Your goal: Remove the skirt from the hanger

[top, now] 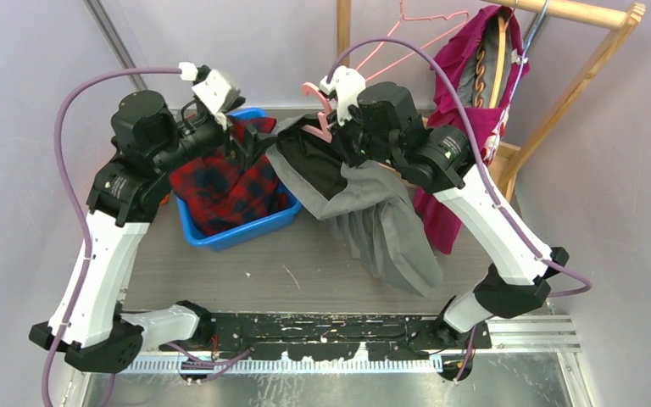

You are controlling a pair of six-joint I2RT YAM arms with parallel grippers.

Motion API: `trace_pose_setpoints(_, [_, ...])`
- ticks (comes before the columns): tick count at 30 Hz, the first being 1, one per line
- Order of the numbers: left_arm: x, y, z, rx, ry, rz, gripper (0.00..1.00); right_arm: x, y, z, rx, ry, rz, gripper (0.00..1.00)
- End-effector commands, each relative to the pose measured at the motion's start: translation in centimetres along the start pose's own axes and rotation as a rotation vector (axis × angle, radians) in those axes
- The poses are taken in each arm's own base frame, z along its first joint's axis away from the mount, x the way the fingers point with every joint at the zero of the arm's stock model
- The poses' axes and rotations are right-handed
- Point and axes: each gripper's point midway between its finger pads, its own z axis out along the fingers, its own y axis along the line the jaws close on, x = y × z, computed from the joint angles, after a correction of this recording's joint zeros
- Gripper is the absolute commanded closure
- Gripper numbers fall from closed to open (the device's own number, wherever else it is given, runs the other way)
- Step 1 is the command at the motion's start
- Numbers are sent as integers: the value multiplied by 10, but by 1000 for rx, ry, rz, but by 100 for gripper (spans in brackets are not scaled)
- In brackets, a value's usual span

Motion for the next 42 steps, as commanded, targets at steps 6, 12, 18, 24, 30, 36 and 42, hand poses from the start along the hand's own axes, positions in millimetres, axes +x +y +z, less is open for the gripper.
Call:
trace_pose_setpoints(6, [8,-51,34,316,-65,-18,1,-43,-4,-20,7,-158,31,99])
trace_pose_setpoints(12, [17,-66,52,404,-53,10,1,-44,-4,-21,5,-161,32,99])
trace_pose_setpoints(18, [23,-78,54,501,-61,80,0,-43,-4,-23,2,-161,40,99])
trace_pose_setpoints(24, [21,-78,60,525,-74,119,1,-39,0,-24,-17,-156,52,99])
trace_pose_setpoints(30, [1,-81,50,545,-124,147,2,-34,-2,-25,-7,-152,45,99])
trace_pose_setpoints(36, [-16,-98,29,596,-154,142,2,-33,-6,-24,15,-153,34,99])
trace_pose_setpoints(42, [-7,-110,22,644,-164,96,2,-32,-5,-23,12,-149,29,99])
